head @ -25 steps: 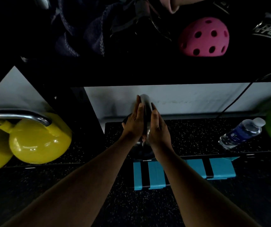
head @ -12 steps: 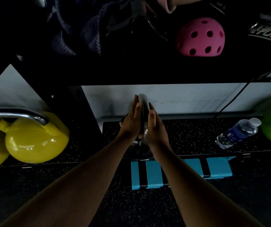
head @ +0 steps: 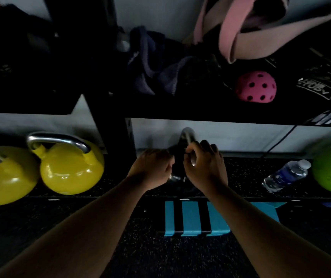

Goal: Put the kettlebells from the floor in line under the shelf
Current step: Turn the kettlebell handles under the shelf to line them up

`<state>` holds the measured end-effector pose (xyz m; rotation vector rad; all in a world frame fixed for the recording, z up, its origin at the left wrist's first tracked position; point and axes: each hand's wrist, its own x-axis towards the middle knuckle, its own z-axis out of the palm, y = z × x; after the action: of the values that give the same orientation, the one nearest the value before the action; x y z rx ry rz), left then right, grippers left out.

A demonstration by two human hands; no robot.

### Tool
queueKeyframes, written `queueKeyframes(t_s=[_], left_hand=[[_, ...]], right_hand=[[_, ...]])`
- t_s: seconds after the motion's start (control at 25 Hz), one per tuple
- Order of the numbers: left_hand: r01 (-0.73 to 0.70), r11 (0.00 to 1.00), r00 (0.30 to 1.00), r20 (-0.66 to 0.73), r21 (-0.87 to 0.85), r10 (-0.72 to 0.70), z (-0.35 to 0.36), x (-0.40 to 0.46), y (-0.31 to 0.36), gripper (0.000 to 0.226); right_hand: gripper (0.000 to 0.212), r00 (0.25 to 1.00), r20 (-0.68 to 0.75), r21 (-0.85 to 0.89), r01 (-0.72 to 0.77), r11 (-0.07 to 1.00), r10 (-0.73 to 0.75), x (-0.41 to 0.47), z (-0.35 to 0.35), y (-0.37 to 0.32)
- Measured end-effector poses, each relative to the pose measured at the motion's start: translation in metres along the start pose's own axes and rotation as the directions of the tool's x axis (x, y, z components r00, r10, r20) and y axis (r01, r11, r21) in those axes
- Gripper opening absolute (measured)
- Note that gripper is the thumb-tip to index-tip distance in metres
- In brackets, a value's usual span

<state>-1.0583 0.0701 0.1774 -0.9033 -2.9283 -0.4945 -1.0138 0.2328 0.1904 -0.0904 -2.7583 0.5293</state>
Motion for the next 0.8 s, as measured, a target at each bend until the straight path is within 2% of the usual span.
queueKeyframes(t_s=[0.08, 0.2, 0.32, 0.4, 0.52, 0.64, 0.72, 0.8], left_hand=[[-0.090, 0.993, 0.996, 0.004, 0.074, 0.090, -0.019, -0.016, -0.016, 0.017], [-0.105, 0.987, 0.993, -0.035, 0.123, 0.110, -0.047, -0.059, -0.064, 0.012], [-0.066, 0.978, 0.998, 0.000, 0.199, 0.068, -0.074, -0.105, -0.127, 0.024], [0.005, 0.970, 1.000, -0.025, 0.245, 0.001, -0.094, -0.135, -0.178, 0.028], [0.148, 0.963, 0.984, -0.127, 0.223, -0.122, -0.126, -0.168, -0.241, 0.036], [0.344, 0.935, 0.924, -0.209, 0.087, -0.320, -0.136, -0.172, -0.273, 0.046], [0.455, 0.890, 0.869, -0.202, -0.029, -0.451, -0.135, -0.164, -0.285, 0.051], [0.494, 0.865, 0.852, -0.146, -0.092, -0.502, -0.128, -0.154, -0.291, 0.057]], right_hand=[[0.018, 0.999, 0.034, 0.019, 0.032, 0.999, -0.032, -0.006, 0.006, -0.032], [0.027, 0.989, 0.098, 0.058, 0.110, 0.992, -0.115, -0.013, 0.023, -0.093], [0.013, 0.984, 0.101, 0.083, 0.141, 0.986, -0.149, -0.018, 0.046, -0.158], [0.014, 0.981, 0.121, 0.121, 0.138, 0.983, -0.153, -0.021, 0.063, -0.207], [0.020, 0.981, 0.111, 0.152, 0.144, 0.978, -0.162, -0.017, 0.089, -0.269], [0.034, 0.988, 0.098, 0.078, 0.111, 0.991, -0.119, -0.005, 0.109, -0.295], [0.044, 0.992, 0.115, 0.031, 0.054, 0.998, -0.057, 0.006, 0.120, -0.301], [0.052, 0.991, 0.131, 0.029, 0.013, 1.000, -0.017, 0.018, 0.132, -0.302]])
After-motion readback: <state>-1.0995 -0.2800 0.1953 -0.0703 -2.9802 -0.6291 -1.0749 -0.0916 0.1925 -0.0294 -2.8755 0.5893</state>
